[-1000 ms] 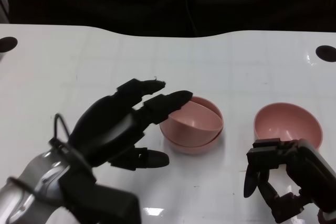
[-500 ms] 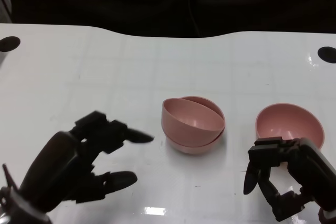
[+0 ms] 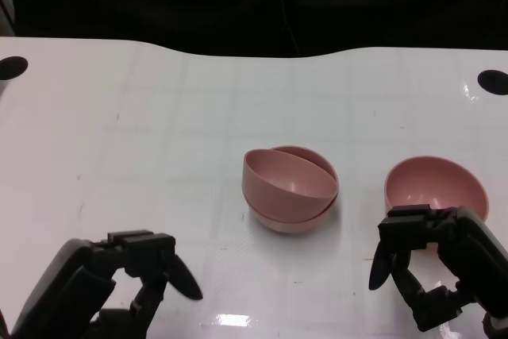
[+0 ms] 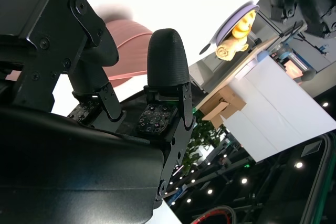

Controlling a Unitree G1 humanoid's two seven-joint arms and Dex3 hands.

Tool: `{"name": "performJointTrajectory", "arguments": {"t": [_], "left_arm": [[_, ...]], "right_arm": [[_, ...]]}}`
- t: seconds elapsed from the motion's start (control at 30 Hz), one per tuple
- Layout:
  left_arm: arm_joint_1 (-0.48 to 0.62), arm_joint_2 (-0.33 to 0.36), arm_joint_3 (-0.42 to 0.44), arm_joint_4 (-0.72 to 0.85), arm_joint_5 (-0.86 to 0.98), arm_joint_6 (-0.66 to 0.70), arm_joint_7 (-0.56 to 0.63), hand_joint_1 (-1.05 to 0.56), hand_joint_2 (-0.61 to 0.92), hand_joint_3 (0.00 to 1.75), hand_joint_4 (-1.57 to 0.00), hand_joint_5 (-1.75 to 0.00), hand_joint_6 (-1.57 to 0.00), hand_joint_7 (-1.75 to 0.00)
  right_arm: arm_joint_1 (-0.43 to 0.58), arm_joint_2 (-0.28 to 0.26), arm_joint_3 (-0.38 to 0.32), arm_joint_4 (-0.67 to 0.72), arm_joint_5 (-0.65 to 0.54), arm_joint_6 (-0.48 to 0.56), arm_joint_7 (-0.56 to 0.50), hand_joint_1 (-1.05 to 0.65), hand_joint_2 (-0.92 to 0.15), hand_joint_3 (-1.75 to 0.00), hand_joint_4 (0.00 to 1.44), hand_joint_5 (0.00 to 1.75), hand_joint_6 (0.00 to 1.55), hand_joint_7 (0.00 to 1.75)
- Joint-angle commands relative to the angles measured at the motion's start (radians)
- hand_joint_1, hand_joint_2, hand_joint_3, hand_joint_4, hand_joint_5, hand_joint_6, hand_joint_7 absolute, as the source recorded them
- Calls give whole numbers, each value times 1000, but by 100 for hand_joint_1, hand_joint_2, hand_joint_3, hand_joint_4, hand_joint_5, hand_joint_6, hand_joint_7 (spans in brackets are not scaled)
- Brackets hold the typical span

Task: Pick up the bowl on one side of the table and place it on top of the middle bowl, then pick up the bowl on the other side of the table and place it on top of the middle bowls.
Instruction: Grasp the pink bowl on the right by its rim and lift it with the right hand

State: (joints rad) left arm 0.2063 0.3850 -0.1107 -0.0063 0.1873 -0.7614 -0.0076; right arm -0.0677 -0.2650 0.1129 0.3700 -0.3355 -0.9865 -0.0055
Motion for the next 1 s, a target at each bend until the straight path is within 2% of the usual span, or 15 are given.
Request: {"name": "performJointTrajectory", "arguments": {"t": [0.03, 0.23, 0.37, 0.43, 0.47, 0.53, 0.6, 0.7, 0.83, 1.0], "left_arm": [[6, -19, 16, 17, -15, 19, -18, 10, 18, 169, -92, -162, -91, -141], [10, -39, 35, 29, -14, 31, -31, 8, 20, 167, -91, -161, -89, -144], [7, -47, 43, 36, -12, 37, -44, 7, 21, 166, -91, -162, -88, -145], [7, -49, 46, 36, -12, 41, -49, 7, 21, 165, -91, -162, -88, -145], [7, -50, 47, 35, -13, 45, -53, 7, 21, 165, -91, -162, -88, -145], [7, -52, 49, 33, -11, 49, -57, 8, 22, 164, -91, -162, -88, -144], [6, -54, 53, 34, -3, 46, -55, 7, 22, 162, -91, -162, -88, -143], [8, -57, 59, 29, 3, 53, -53, 6, 22, 162, -91, -160, -89, -141], [10, -59, 64, 18, 11, 63, -57, 6, 22, 162, -92, -160, -89, -140], [10, -58, 63, 14, 12, 58, -61, 7, 22, 163, -92, -160, -89, -139]], "right_arm": [[11, -13, -16, -14, 28, 0, -3, 23, -10, -167, 98, 161, 95, 123], [24, 0, -52, -51, 6, 29, -39, 21, -15, -147, 91, 151, 85, 112], [65, 16, -88, -165, -59, 169, -75, 8, -21, -125, 77, 136, 76, 94], [83, 20, -93, -214, -70, 230, -75, 0, -31, -105, 69, 127, 72, 83], [104, 31, -104, -278, -113, 320, -79, -5, -35, -96, 65, 123, 69, 78], [136, 43, -115, -384, -198, 467, -82, -20, -62, -42, 56, 103, 63, 57], [155, 48, -115, -457, -277, 571, -88, -28, -75, -15, 47, 91, 57, 43], [174, 51, -101, -526, -364, 682, -94, -33, -78, -3, 37, 76, 51, 31], [188, 46, -77, -585, -431, 797, -67, -40, -78, 0, 27, 66, 41, 22], [194, 21, -46, -641, -501, 909, -9, -47, -79, 0, 25, 61, 37, 15]]}}
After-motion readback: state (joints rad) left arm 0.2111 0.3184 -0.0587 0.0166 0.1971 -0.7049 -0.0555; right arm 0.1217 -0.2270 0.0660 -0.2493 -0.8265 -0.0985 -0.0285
